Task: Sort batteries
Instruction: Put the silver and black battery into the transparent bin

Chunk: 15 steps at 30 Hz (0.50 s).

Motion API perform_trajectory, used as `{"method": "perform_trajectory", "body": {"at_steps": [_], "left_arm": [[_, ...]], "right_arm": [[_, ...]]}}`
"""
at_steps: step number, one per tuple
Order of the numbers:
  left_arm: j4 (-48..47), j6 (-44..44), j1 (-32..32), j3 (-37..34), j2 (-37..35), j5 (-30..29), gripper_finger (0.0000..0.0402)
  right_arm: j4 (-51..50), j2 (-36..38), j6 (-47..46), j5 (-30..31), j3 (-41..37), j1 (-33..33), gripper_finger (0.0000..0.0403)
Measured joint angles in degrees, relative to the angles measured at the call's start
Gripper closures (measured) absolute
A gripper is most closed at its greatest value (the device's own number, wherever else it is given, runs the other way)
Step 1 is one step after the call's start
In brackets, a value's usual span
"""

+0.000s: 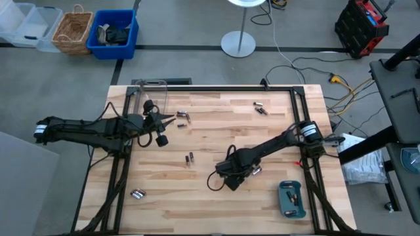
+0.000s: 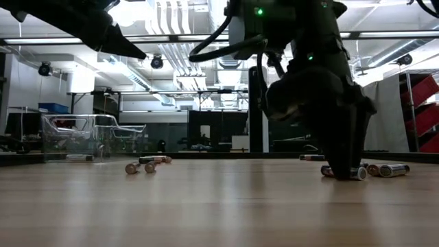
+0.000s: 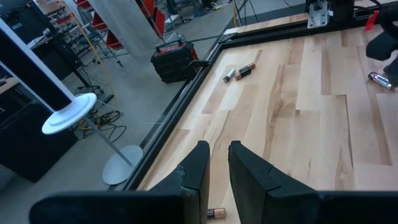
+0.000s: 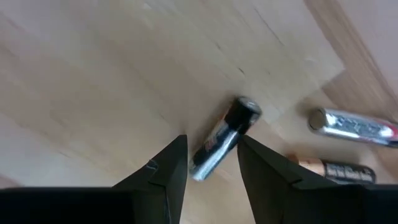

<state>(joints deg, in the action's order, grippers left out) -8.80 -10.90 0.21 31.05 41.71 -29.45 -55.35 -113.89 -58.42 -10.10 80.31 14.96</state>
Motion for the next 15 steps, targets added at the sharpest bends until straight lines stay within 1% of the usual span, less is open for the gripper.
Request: {"method": "perform_trajectory", "body": {"at_steps": [6,9,11,13,15], "left_arm": [[-0.01,0.0,0.0,0.01,0.0,0.0,0.0361],[0.0,0.0,0.0,0.0,0.0,0.0,0.0361],[0.0,0.0,0.0,0.0,0.0,0.27,0.0361],[0.0,0.04,0.05,0.0,0.0,3.16,0.0361],[0.0,0.13,0.04,0.01,0.0,8.27,0.0361]], "right_arm": [[1.0,-1.09,2.44,-0.84,0.05,-0.02,0.0299],[1.32,-1.06,4.41,-0.78,-0.02,-0.02,0.0323],[1.5,-0.78,7.66,-0.7,-0.02,0.0,0.0342],[1.55,-0.38,10.61,-0.47,-0.02,0.0,0.036],[1.77,0.01,12.47,0.01,-0.08,0.01,0.0367]]}}
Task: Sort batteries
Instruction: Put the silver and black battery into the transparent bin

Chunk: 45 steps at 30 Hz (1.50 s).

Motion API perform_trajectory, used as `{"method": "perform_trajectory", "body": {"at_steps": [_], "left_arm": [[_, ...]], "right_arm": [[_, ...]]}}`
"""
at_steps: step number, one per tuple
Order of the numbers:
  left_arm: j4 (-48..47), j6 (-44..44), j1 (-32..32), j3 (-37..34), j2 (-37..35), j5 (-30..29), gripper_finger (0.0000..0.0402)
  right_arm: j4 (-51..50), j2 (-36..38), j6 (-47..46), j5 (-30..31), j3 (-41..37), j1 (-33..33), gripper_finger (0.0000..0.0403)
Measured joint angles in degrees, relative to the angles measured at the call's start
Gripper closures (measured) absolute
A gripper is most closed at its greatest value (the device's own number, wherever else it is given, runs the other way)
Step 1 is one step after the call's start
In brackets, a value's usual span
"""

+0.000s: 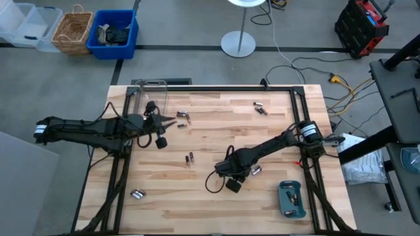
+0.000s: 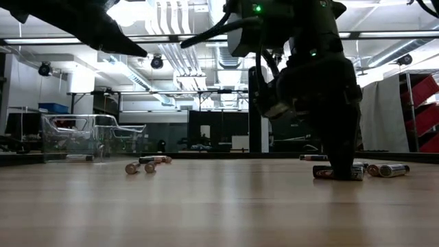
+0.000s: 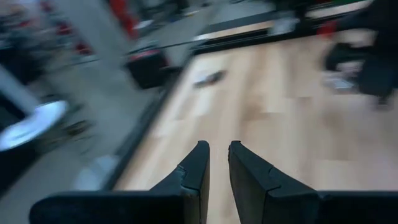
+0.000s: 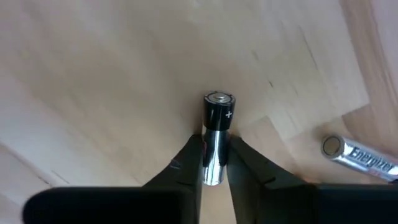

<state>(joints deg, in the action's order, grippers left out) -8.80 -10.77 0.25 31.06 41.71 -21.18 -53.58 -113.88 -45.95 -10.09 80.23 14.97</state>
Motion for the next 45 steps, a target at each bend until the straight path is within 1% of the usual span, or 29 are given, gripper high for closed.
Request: {"method": "perform_trajectory", "body": {"at_steps": [6,7,8,10,12,14,16,19,21,23,26,29,33,36,40,45], "left_arm": [[0.42,-0.1,-0.06,-0.01,0.45,18.44,0.0361],[1.05,-0.07,-0.06,-0.01,0.7,20.58,0.0361],[1.6,0.03,-0.1,-0.01,1.05,21.49,0.0361],[4.47,1.13,-0.07,0.04,2.14,21.73,0.0361],[6.59,1.49,0.0,0.06,3.33,21.69,0.0361],[8.44,1.37,-0.02,0.06,4.65,21.71,0.0361],[8.37,1.76,-0.06,0.06,5.81,21.74,0.0361],[7.46,4.27,0.01,0.06,7.61,21.73,0.0361],[6.97,4.42,0.01,0.06,8.72,21.74,0.0358],[5.43,4.79,0.03,0.06,9.46,21.74,0.0348],[2.87,5.66,0.03,0.06,10.17,21.71,0.0326],[3.05,5.92,0.01,0.03,10.83,21.15,0.0299],[4.37,5.84,0.03,0.03,11.41,16.84,0.0264],[6.41,5.41,0.01,0.03,12.11,16.21,0.0245],[8.79,5.04,0.01,0.03,13.02,17.62,0.023],[9.98,3.6,0.01,0.03,13.4,17.69,0.0226]], "right_arm": [[1.37,2.51,7.26,6.58,1.34,0.01,0.0367],[2.1,3.07,8.56,7.67,1.96,-0.05,0.0367],[3.16,3.36,10.17,9.03,2.72,-0.26,0.0367],[5.05,3.84,13.89,12.22,4.1,-0.79,0.0367],[8.09,3.85,18.04,16.63,5.6,-1.53,0.0367],[11.93,3.85,23.67,21.41,6.86,-2.63,0.0367],[16.86,3.93,30.0,24.59,7.55,-4.01,0.0367],[23.74,3.93,38.72,26.88,9.02,-6.27,0.0367],[28.27,3.93,43.8,28.87,10.37,-7.55,0.0367],[32.0,3.96,47.88,30.12,11.37,-8.6,0.0367],[35.41,3.96,51.84,30.13,12.33,-9.51,0.0367],[36.73,3.96,53.96,30.05,13.08,-9.67,0.0367],[37.12,3.88,54.26,30.05,13.16,-9.65,0.0367],[37.4,3.85,54.26,30.05,13.15,-9.67,0.0367],[37.68,3.85,54.48,30.07,13.15,-9.74,0.0367],[37.64,3.85,54.53,30.07,13.15,-9.76,0.0367]]}}
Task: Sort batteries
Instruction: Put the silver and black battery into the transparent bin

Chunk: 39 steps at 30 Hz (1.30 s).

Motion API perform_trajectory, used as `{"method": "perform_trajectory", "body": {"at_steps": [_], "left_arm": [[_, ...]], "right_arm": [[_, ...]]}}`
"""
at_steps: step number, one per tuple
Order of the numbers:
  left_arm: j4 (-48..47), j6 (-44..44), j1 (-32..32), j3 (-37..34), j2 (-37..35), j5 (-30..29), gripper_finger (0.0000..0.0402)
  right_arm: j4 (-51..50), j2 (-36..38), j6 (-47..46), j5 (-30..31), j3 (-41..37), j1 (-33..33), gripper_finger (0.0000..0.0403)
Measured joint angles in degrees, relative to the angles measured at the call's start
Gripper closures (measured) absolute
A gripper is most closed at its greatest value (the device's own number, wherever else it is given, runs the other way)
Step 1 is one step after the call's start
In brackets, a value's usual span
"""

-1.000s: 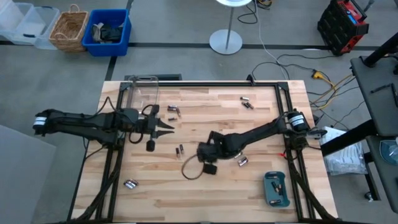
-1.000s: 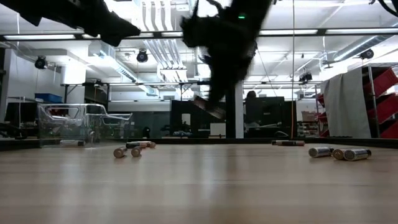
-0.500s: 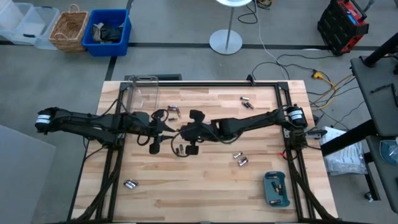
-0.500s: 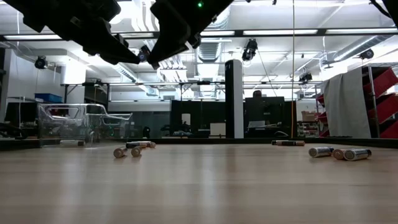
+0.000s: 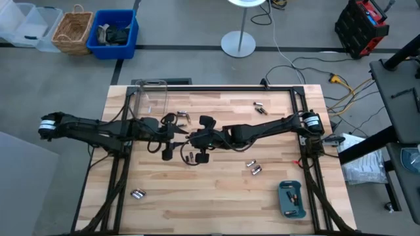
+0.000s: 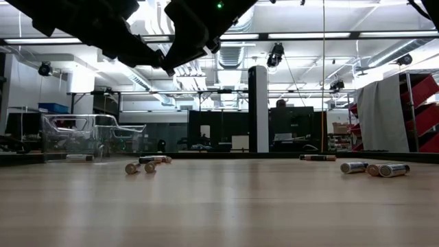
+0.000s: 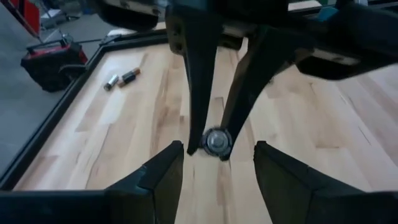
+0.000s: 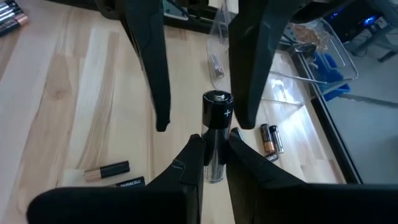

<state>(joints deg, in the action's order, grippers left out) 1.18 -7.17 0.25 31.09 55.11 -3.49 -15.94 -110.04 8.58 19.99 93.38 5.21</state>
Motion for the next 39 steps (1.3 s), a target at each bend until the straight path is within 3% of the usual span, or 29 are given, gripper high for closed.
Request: {"method": "perform_trajectory", "body": {"at_steps": [9,16,28,39], "left_arm": [[1.71,-0.69,0.0,0.0,-0.52,0.01,0.0228],[1.87,-1.14,0.0,-0.01,-0.11,-0.04,0.0256],[2.17,-1.98,0.55,-0.02,0.0,-0.52,0.0373],[1.02,3.88,0.9,0.04,-1.54,-4.27,0.0375]], "right_arm": [[-0.01,-0.02,0.11,-0.01,-0.02,0.0,0.0367],[0.02,-0.02,0.07,0.0,-0.02,0.0,0.0367],[0.39,-0.02,-0.09,0.2,-0.02,-0.02,0.0366],[-0.07,0.11,-0.9,0.53,-0.02,-0.11,0.0313]]}}
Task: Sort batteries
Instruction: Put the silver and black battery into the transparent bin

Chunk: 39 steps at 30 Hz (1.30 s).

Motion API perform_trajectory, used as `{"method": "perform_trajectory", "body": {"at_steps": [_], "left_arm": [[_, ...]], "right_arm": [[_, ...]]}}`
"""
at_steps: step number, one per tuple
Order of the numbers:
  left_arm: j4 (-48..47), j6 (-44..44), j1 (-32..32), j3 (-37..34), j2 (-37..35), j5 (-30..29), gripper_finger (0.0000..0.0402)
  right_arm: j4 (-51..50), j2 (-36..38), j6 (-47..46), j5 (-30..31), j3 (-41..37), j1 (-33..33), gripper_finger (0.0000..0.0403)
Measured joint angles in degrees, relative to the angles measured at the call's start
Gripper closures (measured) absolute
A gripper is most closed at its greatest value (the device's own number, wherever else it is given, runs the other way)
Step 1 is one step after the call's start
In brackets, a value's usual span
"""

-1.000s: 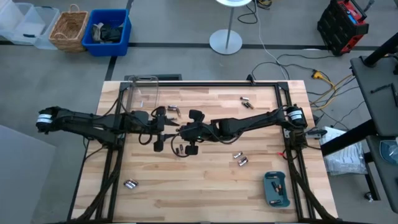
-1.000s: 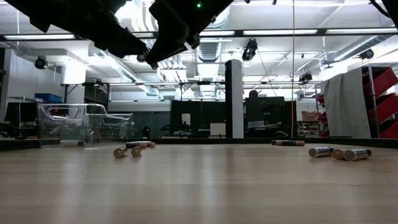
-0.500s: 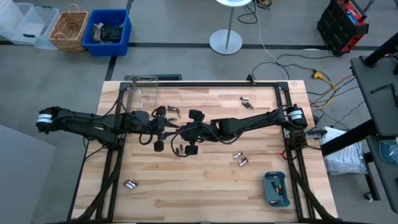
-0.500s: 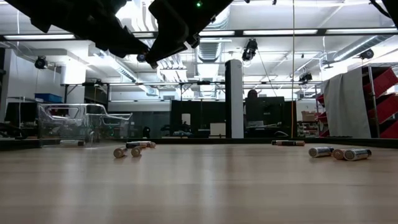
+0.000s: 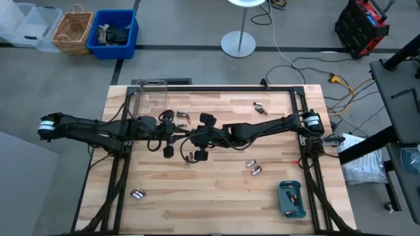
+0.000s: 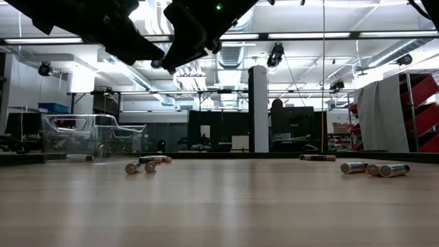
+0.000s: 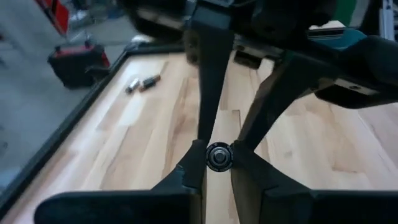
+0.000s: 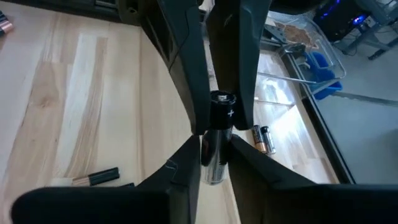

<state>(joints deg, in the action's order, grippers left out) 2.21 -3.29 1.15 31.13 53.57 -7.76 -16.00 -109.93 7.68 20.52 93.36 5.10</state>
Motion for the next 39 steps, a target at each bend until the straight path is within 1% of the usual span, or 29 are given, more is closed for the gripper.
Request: {"method": "perform_trajectory", "body": {"at_steps": [2,4,6,10,13,15,17,19,23,26,29,33,39], "left_arm": [[-3.71,2.76,0.02,1.06,-0.63,-1.84,0.0375],[-8.07,5.71,0.14,2.7,-1.14,-5.19,0.0375],[-14.61,8.48,0.13,5.15,-1.34,-8.61,0.0375],[-30.32,15.42,0.15,12.22,-1.15,-14.98,0.0375],[-41.5,20.97,0.27,17.99,-0.96,-18.71,0.0375],[-47.5,26.29,0.5,21.63,-0.69,-20.68,0.0375],[-51.98,29.33,0.5,24.38,-0.45,-21.06,0.0375],[-54.11,30.07,0.5,26.08,-0.28,-21.09,0.0375],[-55.78,30.01,1.72,26.36,-0.43,-21.01,0.0375],[-60.0,31.47,3.61,26.01,-0.47,-21.01,0.0375],[-62.22,31.91,6.41,25.61,-0.38,-20.38,0.0375],[-63.92,31.34,11.3,25.5,-0.4,-17.47,0.0375],[-66.68,28.39,18.65,25.45,-0.47,-16.0,0.0375]], "right_arm": [[-2.02,0.46,0.26,-0.03,-0.04,0.01,0.0303],[-3.7,0.91,0.32,0.47,-0.09,0.02,0.0295],[-6.88,1.76,0.09,1.28,-0.09,-0.11,0.0289],[-11.64,3.0,-0.17,1.89,-0.09,-1.14,0.0282],[-14.71,3.04,-0.22,2.01,-0.09,-1.81,0.0282],[-17.06,3.04,-0.21,2.0,-0.09,-2.24,0.0286],[-20.47,3.11,-0.8,1.97,-0.09,-2.79,0.0291],[-23.99,3.22,-2.0,1.95,-0.09,-3.44,0.0297],[-28.56,3.83,-2.64,2.03,-0.69,-4.53,0.0306],[-29.74,3.96,-2.46,1.98,-1.46,-5.08,0.0313],[-29.67,4.14,-1.91,1.72,-2.2,-5.42,0.0319],[-29.49,5.98,-1.98,1.57,-3.94,-5.55,0.0326],[-25.8,11.54,-3.99,1.3,-10.93,-5.51,0.0333]]}}
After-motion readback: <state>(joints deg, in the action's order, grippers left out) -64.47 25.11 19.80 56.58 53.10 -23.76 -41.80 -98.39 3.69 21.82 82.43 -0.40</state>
